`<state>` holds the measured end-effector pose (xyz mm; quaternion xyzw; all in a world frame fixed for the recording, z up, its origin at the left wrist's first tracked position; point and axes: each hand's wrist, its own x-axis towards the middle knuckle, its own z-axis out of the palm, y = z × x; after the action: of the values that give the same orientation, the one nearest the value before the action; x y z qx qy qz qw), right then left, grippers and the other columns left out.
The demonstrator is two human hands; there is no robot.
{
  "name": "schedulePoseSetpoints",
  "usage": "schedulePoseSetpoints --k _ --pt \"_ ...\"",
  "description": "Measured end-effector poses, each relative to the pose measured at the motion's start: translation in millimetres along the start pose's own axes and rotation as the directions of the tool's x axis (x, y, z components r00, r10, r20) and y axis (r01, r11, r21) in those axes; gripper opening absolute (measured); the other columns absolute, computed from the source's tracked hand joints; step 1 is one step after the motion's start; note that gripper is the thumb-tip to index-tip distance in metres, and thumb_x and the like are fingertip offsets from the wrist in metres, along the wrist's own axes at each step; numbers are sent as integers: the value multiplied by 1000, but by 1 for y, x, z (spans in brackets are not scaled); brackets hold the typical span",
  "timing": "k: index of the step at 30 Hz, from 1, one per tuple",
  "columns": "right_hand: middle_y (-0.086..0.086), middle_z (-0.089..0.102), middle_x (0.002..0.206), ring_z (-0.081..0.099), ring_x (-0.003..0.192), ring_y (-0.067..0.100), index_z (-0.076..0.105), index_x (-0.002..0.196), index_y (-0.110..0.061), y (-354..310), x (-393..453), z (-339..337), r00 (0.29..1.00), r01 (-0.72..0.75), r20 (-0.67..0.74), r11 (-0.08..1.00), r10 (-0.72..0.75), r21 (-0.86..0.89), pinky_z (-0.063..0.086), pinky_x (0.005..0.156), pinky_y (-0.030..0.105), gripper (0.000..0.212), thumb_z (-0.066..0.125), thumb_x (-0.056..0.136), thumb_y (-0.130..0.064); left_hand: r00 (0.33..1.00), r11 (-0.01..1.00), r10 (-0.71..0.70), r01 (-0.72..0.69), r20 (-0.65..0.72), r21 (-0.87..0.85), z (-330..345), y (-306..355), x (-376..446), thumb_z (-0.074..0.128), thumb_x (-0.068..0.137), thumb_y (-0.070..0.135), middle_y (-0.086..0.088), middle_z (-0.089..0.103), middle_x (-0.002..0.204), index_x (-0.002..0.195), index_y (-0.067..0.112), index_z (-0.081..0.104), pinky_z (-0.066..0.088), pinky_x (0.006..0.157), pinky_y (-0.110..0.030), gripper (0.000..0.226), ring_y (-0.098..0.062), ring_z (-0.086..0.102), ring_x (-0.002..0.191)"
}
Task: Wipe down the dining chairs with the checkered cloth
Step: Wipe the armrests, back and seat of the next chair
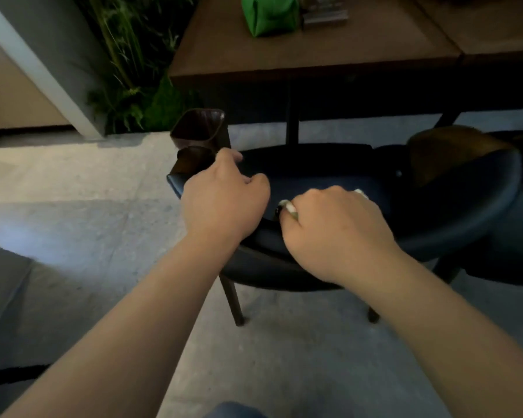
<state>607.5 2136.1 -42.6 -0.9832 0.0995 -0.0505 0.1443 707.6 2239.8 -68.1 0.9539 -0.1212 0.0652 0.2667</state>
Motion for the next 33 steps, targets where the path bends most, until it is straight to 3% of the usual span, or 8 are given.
schedulePoseSetpoints --k 4,13,17,22,26,28,30,33 --pt "-6 49 53 46 46 9 47 58 -24 3 -4 3 997 50 -56 999 -50 8 24 44 26 38 40 92 -40 998 994 0 -7 58 110 4 3 6 38 78 48 2 65 67 72 20 69 46 60 -30 43 -21 62 67" --pt "-5 52 59 51 53 14 49 63 -22 9 0 9 949 206 -222 974 -221 -90 28 44 27 35 41 91 -43 1000 988 0 -3 -20 -155 5 -2 21 50 65 46 -13 51 62 80 10 61 30 57 -31 40 -31 52 61" --pt "-4 55 61 53 54 13 53 64 -22 5 -4 8 942 179 -273 981 -193 -74 31 45 26 36 44 91 -44 998 972 42 -50 -40 -232 2 -1 22 52 65 43 4 52 46 46 16 60 33 57 -30 33 -21 54 60" --pt "-6 56 66 55 60 11 55 71 -25 3 -4 10 935 149 -290 970 -202 -192 43 49 31 38 34 95 -45 975 930 224 -219 -17 -295 -10 -23 23 56 82 37 11 66 55 52 30 72 42 58 -27 34 -2 61 58" --pt "-9 48 55 44 47 3 47 61 -26 4 -12 22 728 201 -582 924 -363 -325 30 43 24 42 32 97 -42 979 972 169 -147 113 -182 -24 -67 57 50 99 23 -3 69 103 100 18 74 49 83 -35 25 -22 61 100" --pt "-7 59 63 53 52 8 62 71 -22 5 -16 28 556 320 -658 862 -507 -393 42 46 27 38 37 97 -36 964 946 152 -78 220 -313 -23 -84 68 51 100 16 -12 65 116 115 7 67 44 100 -40 24 -28 58 112" --pt "9 72 95 69 84 22 72 98 -7 7 -17 34 384 494 -608 711 -695 -500 57 72 37 34 46 93 -28 939 872 208 -50 275 -487 -18 -98 72 56 97 25 -14 67 110 103 6 71 43 101 -42 26 -30 59 109" --pt "16 64 122 56 121 28 65 117 -1 -12 -15 49 248 600 -427 484 -870 -637 45 103 42 33 52 94 -21 906 728 263 39 332 -684 -15 -109 84 40 99 43 -14 68 90 74 11 75 42 99 -37 53 -29 61 94"
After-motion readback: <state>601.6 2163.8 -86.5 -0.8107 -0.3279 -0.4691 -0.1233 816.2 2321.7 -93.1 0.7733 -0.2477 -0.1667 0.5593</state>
